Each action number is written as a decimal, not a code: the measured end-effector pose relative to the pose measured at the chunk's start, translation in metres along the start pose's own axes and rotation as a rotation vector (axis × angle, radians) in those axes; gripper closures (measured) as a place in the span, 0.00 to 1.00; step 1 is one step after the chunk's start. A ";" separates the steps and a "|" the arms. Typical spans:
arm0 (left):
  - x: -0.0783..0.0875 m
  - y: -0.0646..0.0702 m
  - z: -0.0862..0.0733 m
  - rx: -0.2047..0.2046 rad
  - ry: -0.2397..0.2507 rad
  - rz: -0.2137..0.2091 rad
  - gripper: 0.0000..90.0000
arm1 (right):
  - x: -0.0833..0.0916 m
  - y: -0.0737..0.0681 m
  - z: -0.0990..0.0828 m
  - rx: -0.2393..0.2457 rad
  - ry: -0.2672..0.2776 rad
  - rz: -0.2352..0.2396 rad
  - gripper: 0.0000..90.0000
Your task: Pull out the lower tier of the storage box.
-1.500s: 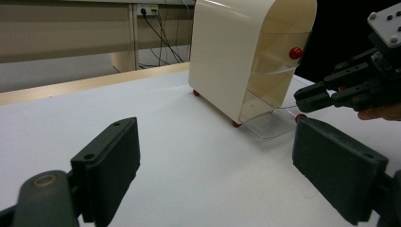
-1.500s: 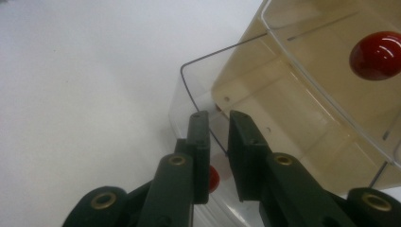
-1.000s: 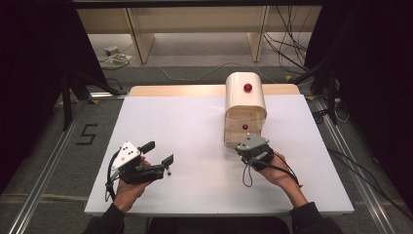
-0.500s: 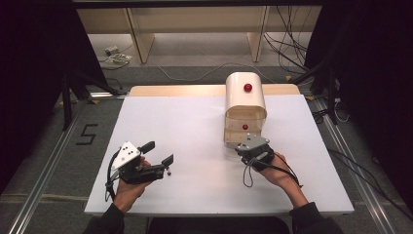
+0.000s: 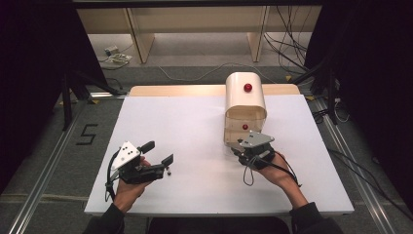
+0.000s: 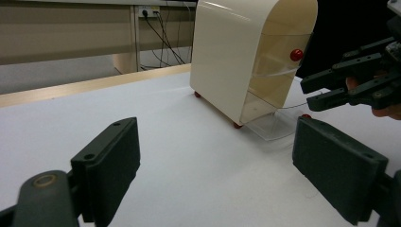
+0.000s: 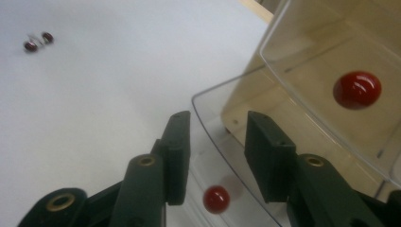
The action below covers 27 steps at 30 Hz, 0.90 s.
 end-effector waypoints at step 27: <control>0.000 0.000 0.000 0.001 0.002 0.003 0.18 | -0.001 -0.027 0.024 -0.020 0.097 0.091 0.52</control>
Point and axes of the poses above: each handheld gripper's, and its own axes: x roughly backward along the jaws, z roughly out of its top, y roughly to its right, the point moved 5 cm from there along -x, roughly forward along the jaws, and after that the axes turned 12 degrees about z, right-handed, at the moved point
